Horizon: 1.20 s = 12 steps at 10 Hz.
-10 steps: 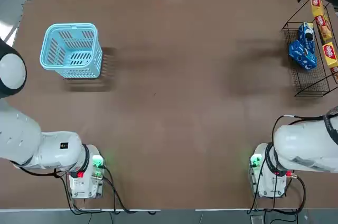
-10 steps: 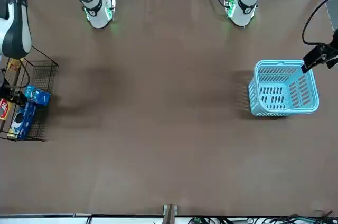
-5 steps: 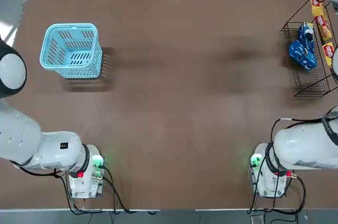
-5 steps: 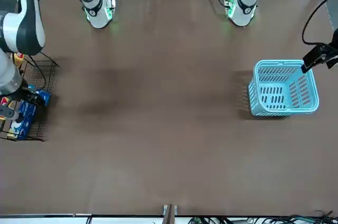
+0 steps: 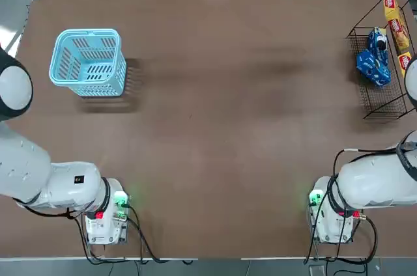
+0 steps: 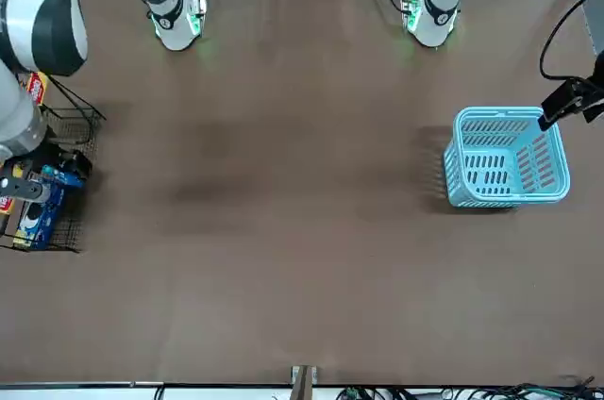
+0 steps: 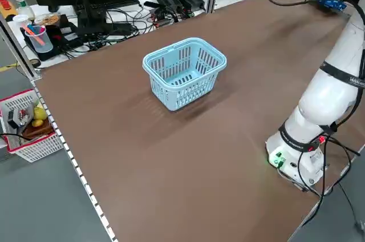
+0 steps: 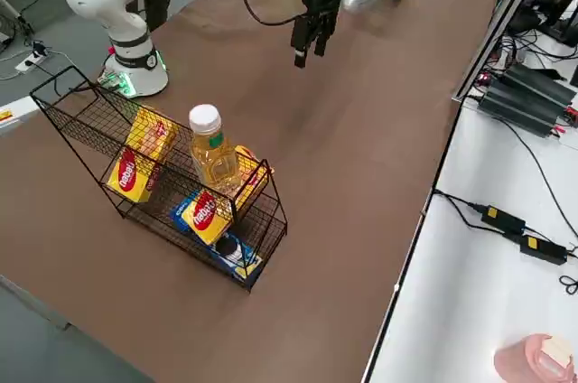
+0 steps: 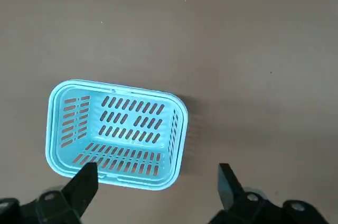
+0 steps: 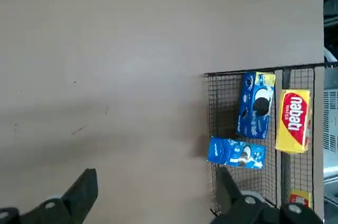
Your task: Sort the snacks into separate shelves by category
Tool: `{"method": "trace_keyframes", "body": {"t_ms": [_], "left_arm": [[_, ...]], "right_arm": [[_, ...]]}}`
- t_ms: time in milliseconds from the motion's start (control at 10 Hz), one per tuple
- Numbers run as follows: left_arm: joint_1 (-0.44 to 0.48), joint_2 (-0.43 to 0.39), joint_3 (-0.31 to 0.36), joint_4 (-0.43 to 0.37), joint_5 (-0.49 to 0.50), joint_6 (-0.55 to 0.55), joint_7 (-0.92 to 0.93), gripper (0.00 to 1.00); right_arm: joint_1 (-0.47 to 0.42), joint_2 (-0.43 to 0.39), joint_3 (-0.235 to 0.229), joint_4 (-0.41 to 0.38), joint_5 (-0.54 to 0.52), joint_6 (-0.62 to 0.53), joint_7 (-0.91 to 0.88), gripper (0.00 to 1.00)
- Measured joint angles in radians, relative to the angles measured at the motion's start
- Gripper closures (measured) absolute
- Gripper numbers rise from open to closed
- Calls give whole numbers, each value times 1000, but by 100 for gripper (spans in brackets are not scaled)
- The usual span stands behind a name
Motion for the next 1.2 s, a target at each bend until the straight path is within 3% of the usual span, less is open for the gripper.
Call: {"method": "trace_keyframes", "body": {"t_ms": [500,800,1200], "left_arm": [[0,0,0,0,0,0,0,0],[0,0,0,0,0,0,0,0],[-1,0,0,0,0,0,0,0]], "right_arm": [[-23,-12,-13,26,154,-29,-174,1],[-33,-38,-14,133,203,-154,-213,1],[-22,-48,-12,166,213,-179,-204,0]]}}
